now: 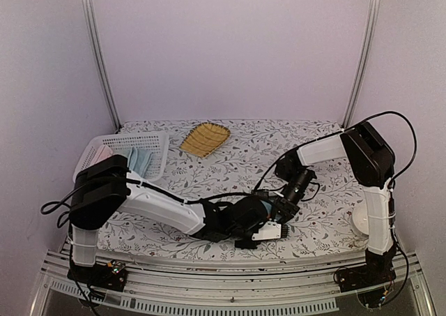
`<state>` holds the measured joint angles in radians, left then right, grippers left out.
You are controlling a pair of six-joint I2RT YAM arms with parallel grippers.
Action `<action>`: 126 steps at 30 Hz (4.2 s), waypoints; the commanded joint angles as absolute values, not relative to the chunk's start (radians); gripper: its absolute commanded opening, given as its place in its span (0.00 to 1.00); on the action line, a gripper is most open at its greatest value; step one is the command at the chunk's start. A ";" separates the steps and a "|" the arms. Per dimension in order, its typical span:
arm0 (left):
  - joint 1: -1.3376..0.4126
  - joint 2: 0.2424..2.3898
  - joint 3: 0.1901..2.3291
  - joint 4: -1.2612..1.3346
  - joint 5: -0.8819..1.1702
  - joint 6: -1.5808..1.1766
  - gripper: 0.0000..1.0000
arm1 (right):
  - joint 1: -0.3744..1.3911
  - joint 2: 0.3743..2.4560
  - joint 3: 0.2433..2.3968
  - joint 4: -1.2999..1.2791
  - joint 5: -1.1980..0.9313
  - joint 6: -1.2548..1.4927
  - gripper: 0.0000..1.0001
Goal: Roll the towels
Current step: Roll the towel at the center of the board.
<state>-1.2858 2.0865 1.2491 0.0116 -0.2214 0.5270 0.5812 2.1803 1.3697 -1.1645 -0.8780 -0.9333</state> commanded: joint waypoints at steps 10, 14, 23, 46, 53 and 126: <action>-1.258 2.165 1.461 -0.385 0.071 0.335 0.11 | 0.427 1.770 1.445 -1.097 -0.803 -0.818 0.45; -1.181 2.259 1.607 -0.539 0.242 0.223 0.11 | 0.353 1.575 1.447 -1.005 -0.740 -0.694 0.46; -1.037 2.486 1.864 -0.728 0.654 0.015 0.12 | 0.480 1.154 1.191 -0.918 -0.642 -0.841 0.54; -0.950 2.519 1.824 -0.601 0.884 -0.183 0.12 | 0.784 1.476 0.799 -0.448 -0.257 -0.839 0.56; -0.946 2.520 1.824 -0.601 0.879 -0.177 0.12 | 0.795 1.562 0.799 -0.439 -0.298 -0.859 0.37; -1.325 2.113 1.351 -0.206 -0.209 0.384 0.21 | 0.590 2.221 1.567 -1.135 -0.864 -0.786 0.34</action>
